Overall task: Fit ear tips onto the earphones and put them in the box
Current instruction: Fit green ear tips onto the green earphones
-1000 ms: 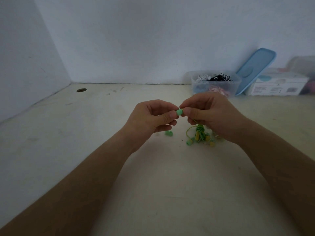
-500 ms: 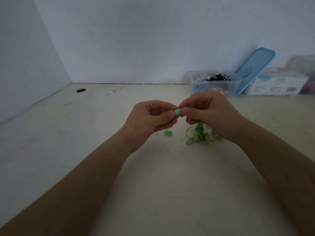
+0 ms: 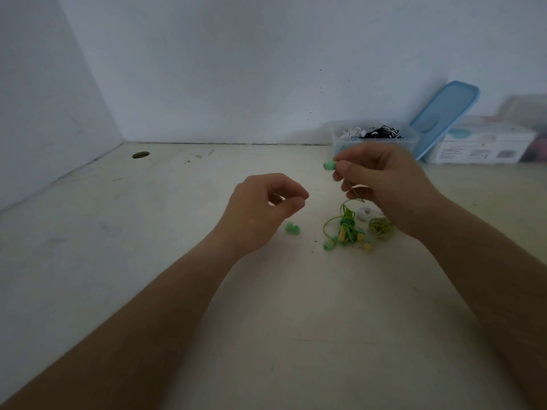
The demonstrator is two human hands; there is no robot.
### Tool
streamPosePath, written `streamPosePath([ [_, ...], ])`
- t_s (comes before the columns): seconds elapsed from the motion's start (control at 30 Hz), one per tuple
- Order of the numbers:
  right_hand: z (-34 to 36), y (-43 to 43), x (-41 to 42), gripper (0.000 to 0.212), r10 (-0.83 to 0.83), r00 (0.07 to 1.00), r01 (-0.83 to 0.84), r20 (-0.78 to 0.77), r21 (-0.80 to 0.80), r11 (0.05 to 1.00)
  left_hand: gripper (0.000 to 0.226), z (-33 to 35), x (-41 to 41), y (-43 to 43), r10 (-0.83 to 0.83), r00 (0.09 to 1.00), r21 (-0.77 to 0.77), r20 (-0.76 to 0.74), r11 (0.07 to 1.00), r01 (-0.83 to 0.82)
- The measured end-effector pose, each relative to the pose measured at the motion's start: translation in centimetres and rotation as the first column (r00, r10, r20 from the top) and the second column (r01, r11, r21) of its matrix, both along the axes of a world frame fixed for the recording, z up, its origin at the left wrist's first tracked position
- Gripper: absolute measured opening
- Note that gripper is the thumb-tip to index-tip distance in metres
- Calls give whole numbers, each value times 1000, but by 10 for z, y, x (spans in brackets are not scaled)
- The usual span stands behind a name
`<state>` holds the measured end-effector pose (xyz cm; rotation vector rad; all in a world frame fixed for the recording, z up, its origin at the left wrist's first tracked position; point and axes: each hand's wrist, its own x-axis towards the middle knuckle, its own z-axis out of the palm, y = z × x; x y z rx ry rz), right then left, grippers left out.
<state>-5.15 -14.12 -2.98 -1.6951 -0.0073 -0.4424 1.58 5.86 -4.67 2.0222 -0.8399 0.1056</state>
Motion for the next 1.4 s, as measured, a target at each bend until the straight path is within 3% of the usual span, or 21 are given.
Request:
streamPosePath([
  [0.13, 1, -2, 2, 7, -80, 997, 81, -8, 94, 992, 9, -5, -6, -5, -60, 995, 235, 74, 971, 41],
  [0.23, 3, -2, 2, 6, -107, 994, 108, -12, 151, 983, 22, -11, -13, -13, -107, 983, 392, 151, 919, 40],
  [0.37, 4, -4, 1, 9, -128, 992, 127, -11, 243, 962, 26, -11, -19, -24, -130, 966, 470, 224, 883, 10],
  [0.47, 2, -7, 2, 15, -109, 994, 110, -16, 226, 968, 21, -11, -21, -25, -163, 969, 458, 186, 887, 61],
  [0.63, 1, -8, 3, 31, -78, 995, 84, -66, 93, 992, 22, -10, -20, -23, -184, 966, 397, 183, 912, 98],
  [0.87, -5, -14, 4, 15, -157, 986, 151, -50, -107, 983, 16, -12, -14, -23, -136, 981, 314, 138, 946, 87],
  [1.03, -8, -20, 1, 16, -302, 951, 252, -62, -413, 875, 6, -10, -17, -25, -73, 987, 215, 141, 976, 42],
  [1.2, -2, -17, -5, 23, -305, 926, 145, -221, -539, 830, 6, -10, -23, -30, -54, 991, 208, 122, 978, 28],
  [1.3, -1, -16, -5, 28, -348, 906, 120, -241, -642, 757, 11, -13, -24, -33, -46, 991, 213, 128, 977, 18],
  [1.4, 1, -15, -6, 28, -345, 903, 107, -255, -645, 756, 21, -14, -26, -36, -47, 990, 222, 136, 975, 16],
])
